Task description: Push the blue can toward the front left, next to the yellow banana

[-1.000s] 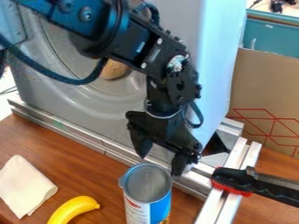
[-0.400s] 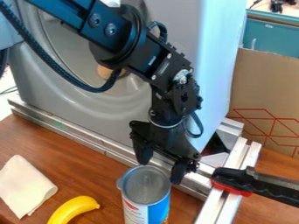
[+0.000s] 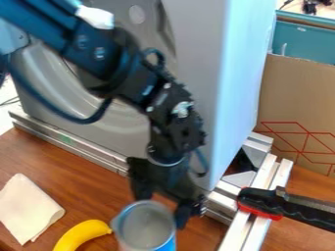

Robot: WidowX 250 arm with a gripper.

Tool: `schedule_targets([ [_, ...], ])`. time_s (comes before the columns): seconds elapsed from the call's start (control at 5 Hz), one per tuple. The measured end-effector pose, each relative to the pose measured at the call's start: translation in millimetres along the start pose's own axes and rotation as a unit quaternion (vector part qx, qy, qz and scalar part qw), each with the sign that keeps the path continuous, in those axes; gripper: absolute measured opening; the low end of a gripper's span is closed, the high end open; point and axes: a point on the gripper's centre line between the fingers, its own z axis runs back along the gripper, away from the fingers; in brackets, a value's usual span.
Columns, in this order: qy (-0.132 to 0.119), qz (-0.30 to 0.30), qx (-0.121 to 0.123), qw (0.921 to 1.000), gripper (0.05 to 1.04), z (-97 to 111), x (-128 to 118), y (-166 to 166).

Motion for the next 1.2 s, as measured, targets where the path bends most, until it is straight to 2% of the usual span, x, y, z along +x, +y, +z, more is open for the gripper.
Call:
schedule_targets([
  [0.2, 0.003, 0.012, -0.008, 0.9999, 0.999, 5.3, -20.8, 6.4],
  [0.4, 0.017, 0.027, -0.017, 0.9994, 0.999, 3.4, -33.1, 11.8],
  [0.8, 0.019, 0.051, -0.033, 0.998, 0.999, 8.7, -28.4, 25.9],
  [1.0, -0.017, 0.076, -0.046, 0.9959, 0.999, 31.8, -14.0, 37.6],
  [1.2, -0.035, 0.101, -0.045, 0.9932, 0.999, 43.1, -13.7, 54.8],
])
